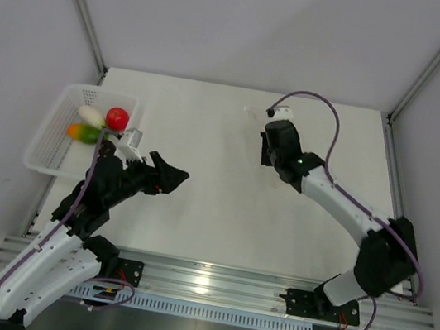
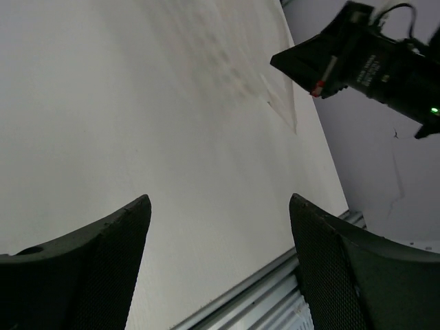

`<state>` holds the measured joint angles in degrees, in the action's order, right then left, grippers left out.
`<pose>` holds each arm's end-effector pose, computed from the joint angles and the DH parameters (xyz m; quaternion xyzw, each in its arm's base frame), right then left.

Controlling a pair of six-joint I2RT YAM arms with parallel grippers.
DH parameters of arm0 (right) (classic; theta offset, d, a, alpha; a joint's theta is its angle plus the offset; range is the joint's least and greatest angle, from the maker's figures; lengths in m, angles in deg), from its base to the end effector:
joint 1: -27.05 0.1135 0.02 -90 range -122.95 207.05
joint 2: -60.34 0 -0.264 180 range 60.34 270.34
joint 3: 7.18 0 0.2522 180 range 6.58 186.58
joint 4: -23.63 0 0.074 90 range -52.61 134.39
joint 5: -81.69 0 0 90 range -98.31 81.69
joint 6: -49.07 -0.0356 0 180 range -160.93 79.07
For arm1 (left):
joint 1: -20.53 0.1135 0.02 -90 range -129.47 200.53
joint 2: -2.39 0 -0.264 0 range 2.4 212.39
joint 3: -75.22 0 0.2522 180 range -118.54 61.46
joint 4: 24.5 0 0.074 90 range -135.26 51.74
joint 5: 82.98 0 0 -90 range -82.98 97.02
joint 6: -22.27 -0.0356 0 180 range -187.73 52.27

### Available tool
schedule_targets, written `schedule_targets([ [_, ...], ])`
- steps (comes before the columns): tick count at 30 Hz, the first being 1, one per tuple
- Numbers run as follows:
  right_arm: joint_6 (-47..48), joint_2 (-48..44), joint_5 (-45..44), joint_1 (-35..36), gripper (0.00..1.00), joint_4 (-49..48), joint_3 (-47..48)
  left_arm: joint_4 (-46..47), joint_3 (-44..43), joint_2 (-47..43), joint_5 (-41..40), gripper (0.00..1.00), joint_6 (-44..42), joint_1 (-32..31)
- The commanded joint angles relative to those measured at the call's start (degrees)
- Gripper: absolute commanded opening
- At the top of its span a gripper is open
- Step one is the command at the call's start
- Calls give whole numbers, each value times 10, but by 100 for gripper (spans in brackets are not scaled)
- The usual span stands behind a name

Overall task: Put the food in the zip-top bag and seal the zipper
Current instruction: Pick up the zipper food storage bag at the center of the board, then open the zipper of the food storage bag.

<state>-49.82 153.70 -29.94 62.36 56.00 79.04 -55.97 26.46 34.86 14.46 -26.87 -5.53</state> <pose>0.3082 0.2022 0.2776 -0.1251 0.8832 0.0004 0.4520 0.1281 -0.0678 0.2974 -0.0630 0.7911 -0.3772 0.4773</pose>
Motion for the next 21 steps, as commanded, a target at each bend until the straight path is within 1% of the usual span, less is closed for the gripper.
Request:
schedule_targets([
  [1,-120,-116,76,46,0,12,-88,14,17,-1,53,83,36,-28],
  [3,-141,-182,66,77,0,19,-115,28,23,1,50,82,42,-54],
  [4,-160,-201,61,95,0,24,-127,35,27,6,44,82,48,-64],
  [5,-172,-218,50,130,0,27,-148,46,31,9,39,82,52,-87],
  [7,-201,-256,41,165,0,27,-167,55,30,17,21,82,58,-111],
  [8,-209,-264,29,199,0,27,-182,58,28,26,13,82,60,-137],
  [10,-225,-275,5,230,0,34,-190,66,22,33,-2,82,61,-163],
  [11,-237,-275,-12,259,0,36,-192,65,20,40,-21,82,61,-188],
  [14,-259,-276,-39,299,0,42,-193,60,14,58,-58,83,62,-227],
  [15,-263,-277,-54,322,0,40,-193,57,12,62,-63,82,62,-233],
  [18,-278,-279,-67,353,0,37,-185,52,16,74,-72,82,63,-251],
  [21,-287,-281,-90,380,0,34,-182,52,28,72,-99,80,67,-262],
])
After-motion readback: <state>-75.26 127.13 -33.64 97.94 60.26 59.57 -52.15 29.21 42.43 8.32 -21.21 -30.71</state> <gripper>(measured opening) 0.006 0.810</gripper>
